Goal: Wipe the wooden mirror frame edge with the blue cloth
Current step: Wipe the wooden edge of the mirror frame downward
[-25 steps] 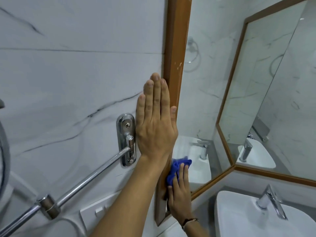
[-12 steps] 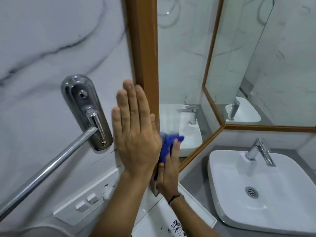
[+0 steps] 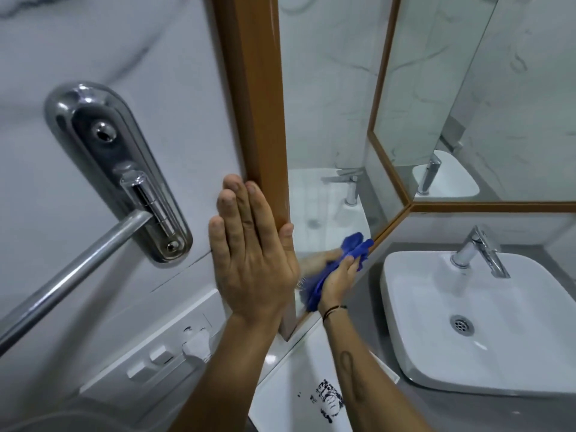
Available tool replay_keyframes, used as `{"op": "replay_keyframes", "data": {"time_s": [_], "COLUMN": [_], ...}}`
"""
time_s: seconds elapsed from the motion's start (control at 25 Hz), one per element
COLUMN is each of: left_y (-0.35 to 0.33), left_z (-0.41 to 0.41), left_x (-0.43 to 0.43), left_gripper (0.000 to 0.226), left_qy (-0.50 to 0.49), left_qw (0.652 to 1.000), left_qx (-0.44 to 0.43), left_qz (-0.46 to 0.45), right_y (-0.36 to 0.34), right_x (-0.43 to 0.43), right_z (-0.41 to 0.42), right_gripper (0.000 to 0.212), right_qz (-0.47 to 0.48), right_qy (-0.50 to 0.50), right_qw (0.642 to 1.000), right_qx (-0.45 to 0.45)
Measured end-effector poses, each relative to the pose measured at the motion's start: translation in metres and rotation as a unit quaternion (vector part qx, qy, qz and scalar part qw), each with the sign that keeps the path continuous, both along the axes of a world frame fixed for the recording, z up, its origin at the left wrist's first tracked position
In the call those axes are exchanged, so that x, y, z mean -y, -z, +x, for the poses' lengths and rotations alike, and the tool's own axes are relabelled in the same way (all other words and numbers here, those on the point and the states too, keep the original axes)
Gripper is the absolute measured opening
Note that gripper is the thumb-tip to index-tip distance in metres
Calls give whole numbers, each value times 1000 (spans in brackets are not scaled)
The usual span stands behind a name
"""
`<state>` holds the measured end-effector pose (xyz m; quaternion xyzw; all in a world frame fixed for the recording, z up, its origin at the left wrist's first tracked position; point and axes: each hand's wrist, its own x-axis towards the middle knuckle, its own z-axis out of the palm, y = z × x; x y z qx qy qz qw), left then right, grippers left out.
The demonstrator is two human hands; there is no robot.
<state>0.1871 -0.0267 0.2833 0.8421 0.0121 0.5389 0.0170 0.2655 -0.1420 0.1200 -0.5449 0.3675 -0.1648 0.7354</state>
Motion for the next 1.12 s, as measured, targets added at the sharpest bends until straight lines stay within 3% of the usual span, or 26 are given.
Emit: {"op": "replay_keyframes", "data": {"time_s": [0.16,0.28,0.36,0.44,0.52,0.68,0.8,0.92,1.04,1.12], "left_y": [6,5,5,7,9,10,12,13,7,-4], "left_z": [-1,-3,-5,-7,-4,-3,-6,-10,-17,-20], "left_x": [1,0,1,1,0,0,-1,-4,-9,-17], "left_gripper": [81,83,83,83,82,82,81,83,80,77], "left_qy": [-5,0,12,4,4,15,21,31,56,58], "left_qw": [1000,1000,1000,1000,1000,1000,1000,999,998,997], "left_qx": [10,3,1,2,7,0,-7,-17,-22,-12], "left_qz": [-13,-6,-5,-3,0,-6,0,14,14,46], "right_y": [28,8,1,9,37,19,15,39,55,50], "right_x": [-62,-7,10,-22,-62,-5,13,-43,-69,-63], "right_z": [-63,-8,11,-20,-59,2,17,-32,-66,-71], "right_gripper": [56,51,49,49,53,50,50,58,69,74], "right_qz": [44,-16,45,19,34,-51,16,39,-88,-272], "right_qy": [-101,-39,-17,-43,-87,-37,-12,-55,-114,-174], "right_qw": [988,999,998,998,988,997,999,977,957,904], "right_qx": [107,23,44,47,120,41,50,204,250,281]}}
